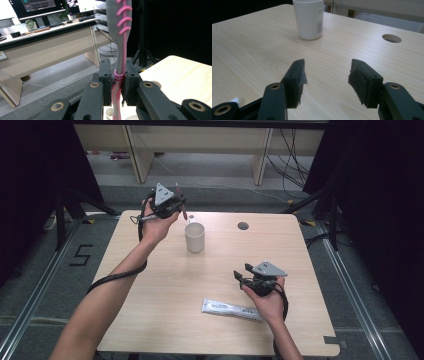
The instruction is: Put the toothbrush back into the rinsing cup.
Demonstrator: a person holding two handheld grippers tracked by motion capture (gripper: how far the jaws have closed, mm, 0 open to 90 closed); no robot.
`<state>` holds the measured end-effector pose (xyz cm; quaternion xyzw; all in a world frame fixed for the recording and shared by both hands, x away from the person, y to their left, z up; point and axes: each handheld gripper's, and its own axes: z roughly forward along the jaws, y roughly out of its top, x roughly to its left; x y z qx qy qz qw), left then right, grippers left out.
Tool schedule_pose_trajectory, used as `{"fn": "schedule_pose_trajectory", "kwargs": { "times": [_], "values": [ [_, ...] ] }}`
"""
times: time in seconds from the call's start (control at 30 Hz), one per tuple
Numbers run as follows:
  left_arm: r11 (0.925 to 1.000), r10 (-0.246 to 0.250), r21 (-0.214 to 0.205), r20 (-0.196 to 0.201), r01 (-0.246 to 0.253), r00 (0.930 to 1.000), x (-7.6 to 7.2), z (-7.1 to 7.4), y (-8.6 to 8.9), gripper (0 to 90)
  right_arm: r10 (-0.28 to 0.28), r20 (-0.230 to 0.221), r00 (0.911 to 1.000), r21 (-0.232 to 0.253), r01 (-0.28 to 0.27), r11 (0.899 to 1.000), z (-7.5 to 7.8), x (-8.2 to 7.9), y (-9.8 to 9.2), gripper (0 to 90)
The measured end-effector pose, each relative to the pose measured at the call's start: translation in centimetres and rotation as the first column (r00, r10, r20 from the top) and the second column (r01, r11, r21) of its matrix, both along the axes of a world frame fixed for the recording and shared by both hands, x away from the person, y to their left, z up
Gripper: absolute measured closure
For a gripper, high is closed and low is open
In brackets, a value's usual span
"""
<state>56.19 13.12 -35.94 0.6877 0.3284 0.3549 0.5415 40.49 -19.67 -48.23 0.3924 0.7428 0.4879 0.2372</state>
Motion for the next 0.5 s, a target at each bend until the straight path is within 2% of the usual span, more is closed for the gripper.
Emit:
{"fn": "schedule_pose_trajectory", "kwargs": {
  "times": [0.07, 0.1, 0.27, 0.37, 0.43, 0.5],
  "values": [
    [1.0, 0.001, -0.001, 0.004, -0.001, 1.0, 0.2, -0.1, -0.1, 79.9, 0.001, -0.007, 1.0, 0.004, -0.001, 1.0, 0.0, 0.0, 0.0, 46.2],
    [1.0, 0.001, 0.0, 0.004, -0.001, 1.0, 0.3, -0.1, -0.1, 79.9, -0.003, 0.012, 0.9999, 0.003, 0.002, 1.0, -0.1, 0.1, 0.0, 46.2],
    [1.0, 0.001, 0.006, 0.007, -0.001, 1.0, 0.7, 0.1, -0.3, 79.9, 0.003, 0.023, 0.9997, -0.022, -0.002, 1.0, 0.0, 0.1, -0.2, 46.2],
    [1.0, 0.003, 0.007, 0.011, -0.003, 0.9999, 1.0, 0.2, -0.5, 79.9, -0.001, 0.01, 0.9999, 0.004, 0.001, 1.0, -0.1, 0.1, 0.0, 46.2],
    [1.0, 0.002, 0.005, 0.015, -0.002, 0.9999, 1.2, 0.3, -0.6, 79.9, 0.006, -0.01, 0.9999, -0.001, -0.006, 1.0, 0.0, 0.0, -0.1, 46.1],
    [1.0, -0.004, 0.007, 0.018, 0.004, 0.9998, 1.3, 0.3, -0.6, 79.9, 0.007, 0.002, 1.0, -0.006, -0.007, 1.0, -0.1, 0.1, -0.1, 46.2]
  ]
}}
